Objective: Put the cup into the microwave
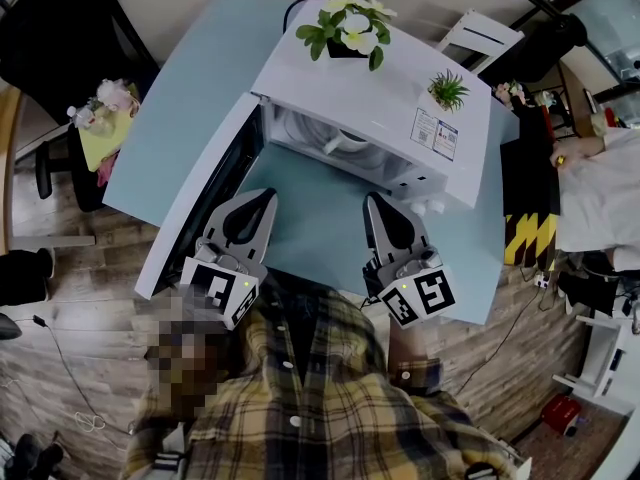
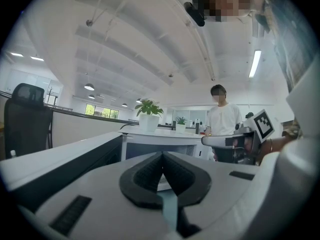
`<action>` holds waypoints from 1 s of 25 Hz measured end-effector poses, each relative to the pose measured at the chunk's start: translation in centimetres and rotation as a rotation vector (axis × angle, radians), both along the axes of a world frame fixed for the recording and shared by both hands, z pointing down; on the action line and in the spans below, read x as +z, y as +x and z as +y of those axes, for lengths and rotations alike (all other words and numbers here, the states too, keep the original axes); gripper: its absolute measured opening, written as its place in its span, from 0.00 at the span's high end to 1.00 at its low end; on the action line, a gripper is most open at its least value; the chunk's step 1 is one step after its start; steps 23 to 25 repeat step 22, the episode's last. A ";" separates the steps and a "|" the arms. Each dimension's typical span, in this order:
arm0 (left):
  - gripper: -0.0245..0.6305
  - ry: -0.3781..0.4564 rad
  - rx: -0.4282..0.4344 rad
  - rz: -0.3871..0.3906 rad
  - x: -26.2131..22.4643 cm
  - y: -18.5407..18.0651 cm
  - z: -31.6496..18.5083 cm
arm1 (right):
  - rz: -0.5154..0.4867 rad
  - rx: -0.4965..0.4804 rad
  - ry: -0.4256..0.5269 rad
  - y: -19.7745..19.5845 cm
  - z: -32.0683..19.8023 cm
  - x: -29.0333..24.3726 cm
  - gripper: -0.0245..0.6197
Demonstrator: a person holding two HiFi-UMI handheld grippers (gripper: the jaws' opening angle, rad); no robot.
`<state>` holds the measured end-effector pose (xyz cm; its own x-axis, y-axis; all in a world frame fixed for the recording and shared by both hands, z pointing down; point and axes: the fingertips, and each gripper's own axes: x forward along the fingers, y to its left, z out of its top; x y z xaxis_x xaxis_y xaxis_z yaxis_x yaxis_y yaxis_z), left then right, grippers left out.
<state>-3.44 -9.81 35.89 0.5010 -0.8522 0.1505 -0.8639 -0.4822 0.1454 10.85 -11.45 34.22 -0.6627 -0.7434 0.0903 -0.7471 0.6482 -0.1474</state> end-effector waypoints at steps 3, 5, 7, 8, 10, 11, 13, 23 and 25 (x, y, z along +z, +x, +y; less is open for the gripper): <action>0.98 -0.003 -0.003 0.001 0.1 -0.1 0.0 | -0.003 0.014 0.000 0.2 0.0 0.0 0.96; 0.98 -0.004 -0.002 0.000 0.2 -0.2 -0.1 | -0.004 0.021 0.001 0.3 -0.1 0.0 0.96; 0.98 -0.002 0.001 -0.001 0.1 -0.1 -0.1 | -0.004 0.024 0.000 0.3 -0.2 0.0 0.96; 0.98 0.000 0.003 0.000 0.1 -0.1 -0.2 | -0.004 0.025 -0.001 0.4 -0.2 0.1 0.96; 0.98 0.001 0.004 0.002 0.1 -0.1 -0.2 | -0.005 0.026 -0.001 0.4 -0.3 0.1 0.96; 0.98 0.001 0.004 0.002 0.1 -0.1 -0.2 | -0.005 0.026 -0.001 0.3 -0.3 0.1 0.96; 0.98 -0.001 0.002 0.002 0.2 -0.2 -0.2 | -0.004 0.027 -0.002 0.3 -0.3 0.1 0.96; 0.98 -0.003 0.001 0.001 0.1 -0.3 -0.2 | -0.006 0.032 -0.013 0.4 -0.3 0.3 0.96; 0.98 -0.003 0.001 0.001 0.1 -0.3 -0.2 | -0.006 0.032 -0.013 0.4 -0.3 0.3 0.96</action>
